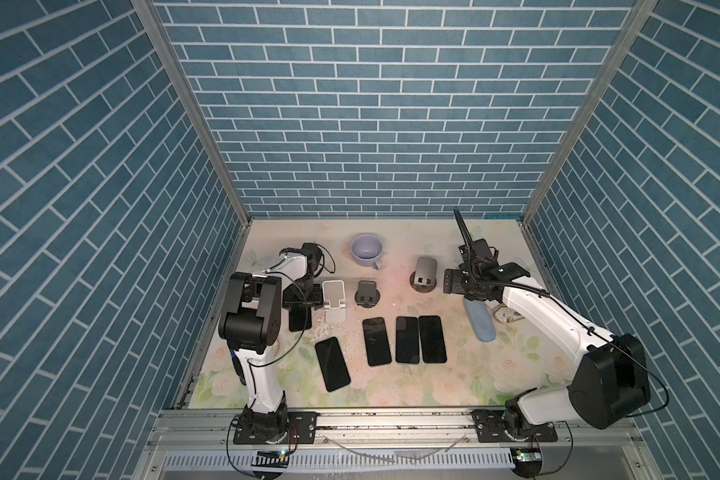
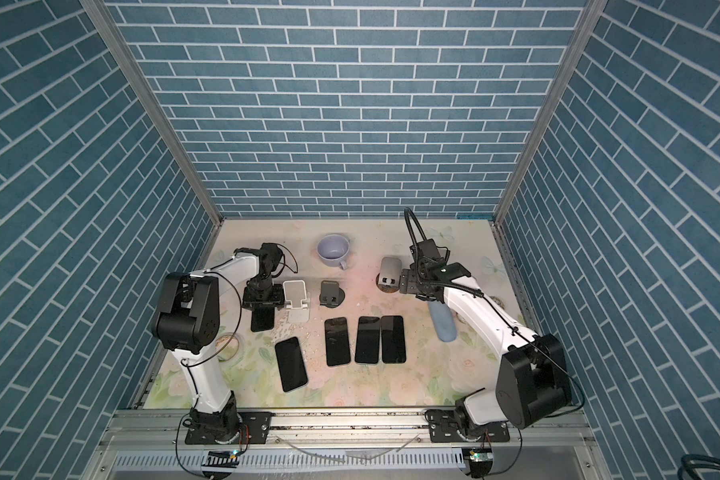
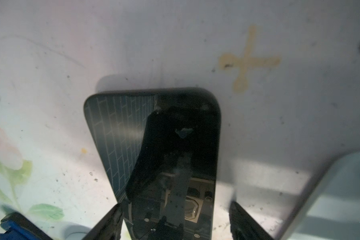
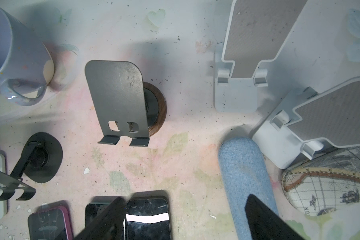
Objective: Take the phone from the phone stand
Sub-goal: 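Lift the black phone off the white stand with the left gripper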
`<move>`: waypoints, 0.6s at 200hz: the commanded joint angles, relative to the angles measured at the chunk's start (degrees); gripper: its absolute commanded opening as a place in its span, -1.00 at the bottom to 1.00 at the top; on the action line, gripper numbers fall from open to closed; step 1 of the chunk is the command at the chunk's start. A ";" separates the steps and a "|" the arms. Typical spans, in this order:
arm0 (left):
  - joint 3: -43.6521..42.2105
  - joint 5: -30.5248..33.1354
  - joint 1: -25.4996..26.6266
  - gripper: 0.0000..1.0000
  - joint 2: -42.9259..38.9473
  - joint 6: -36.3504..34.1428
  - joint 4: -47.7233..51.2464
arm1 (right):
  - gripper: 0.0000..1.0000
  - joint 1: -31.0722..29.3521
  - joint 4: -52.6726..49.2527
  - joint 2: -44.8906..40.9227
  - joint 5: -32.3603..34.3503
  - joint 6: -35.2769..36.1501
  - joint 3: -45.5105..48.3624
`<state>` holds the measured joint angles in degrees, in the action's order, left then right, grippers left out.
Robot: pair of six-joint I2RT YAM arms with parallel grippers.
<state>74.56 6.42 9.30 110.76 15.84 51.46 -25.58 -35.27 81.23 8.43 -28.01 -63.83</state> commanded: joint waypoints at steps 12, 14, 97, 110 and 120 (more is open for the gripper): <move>-1.17 2.11 -0.34 0.64 3.40 -0.23 0.89 | 0.82 0.19 -0.51 -2.09 1.32 0.94 0.89; -1.17 1.89 -0.34 0.64 3.41 -0.27 0.80 | 0.82 0.19 -0.51 -2.12 1.33 0.94 0.90; -0.80 -5.02 -0.51 0.68 0.87 0.42 -2.12 | 0.82 0.13 -1.34 -3.10 2.21 1.03 0.88; -1.21 -5.29 -0.51 0.68 -0.29 0.46 -3.07 | 0.82 0.19 -1.53 -3.18 2.28 1.03 0.58; -1.73 -5.25 -0.51 0.68 -1.53 0.18 -4.14 | 0.82 0.18 -1.56 -3.10 2.24 1.03 0.47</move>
<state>74.72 3.51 8.67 110.74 15.88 50.87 -25.58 -35.35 79.53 9.50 -28.01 -63.83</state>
